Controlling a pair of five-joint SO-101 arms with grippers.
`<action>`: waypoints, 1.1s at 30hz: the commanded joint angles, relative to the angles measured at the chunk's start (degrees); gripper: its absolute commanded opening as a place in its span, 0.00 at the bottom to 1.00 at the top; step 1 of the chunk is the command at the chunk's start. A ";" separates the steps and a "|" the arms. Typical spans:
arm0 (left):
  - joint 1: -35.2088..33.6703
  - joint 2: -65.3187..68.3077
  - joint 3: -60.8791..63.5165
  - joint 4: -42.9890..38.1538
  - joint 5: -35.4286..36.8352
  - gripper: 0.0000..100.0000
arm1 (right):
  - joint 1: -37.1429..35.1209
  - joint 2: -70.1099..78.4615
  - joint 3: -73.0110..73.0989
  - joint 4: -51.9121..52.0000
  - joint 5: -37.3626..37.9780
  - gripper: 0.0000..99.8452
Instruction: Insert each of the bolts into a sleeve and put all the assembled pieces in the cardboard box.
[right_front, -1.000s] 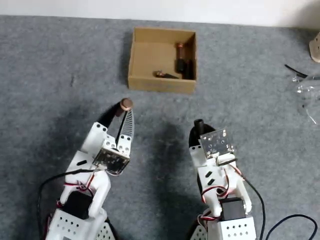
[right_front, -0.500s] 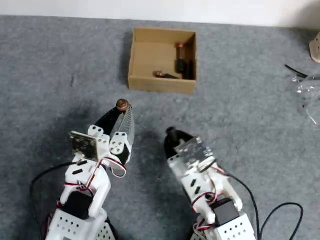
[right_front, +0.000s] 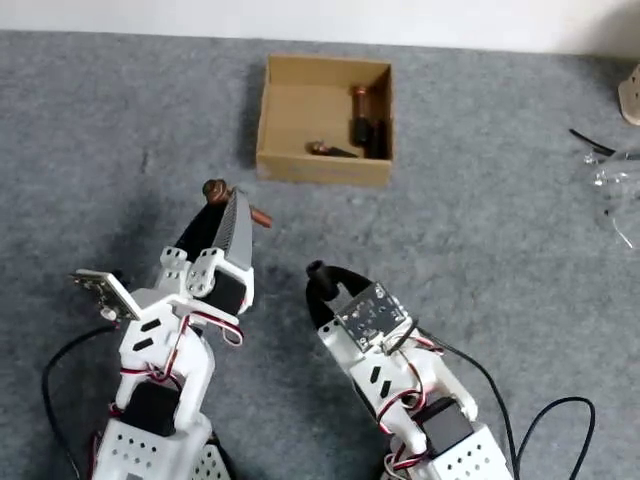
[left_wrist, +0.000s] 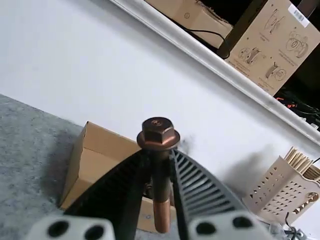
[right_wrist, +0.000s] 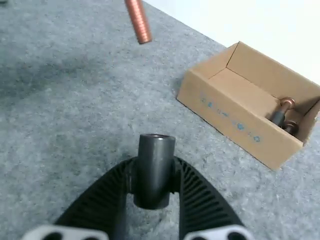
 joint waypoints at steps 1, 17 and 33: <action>4.00 -1.01 1.10 -1.41 0.35 0.01 | -0.66 -1.27 5.32 -2.24 0.62 0.00; 14.11 -0.75 1.10 5.89 0.09 0.01 | -0.66 -1.36 5.32 -2.24 0.79 0.00; 14.64 -0.66 1.10 9.23 0.00 0.01 | -0.57 -1.36 5.32 -2.24 0.79 0.00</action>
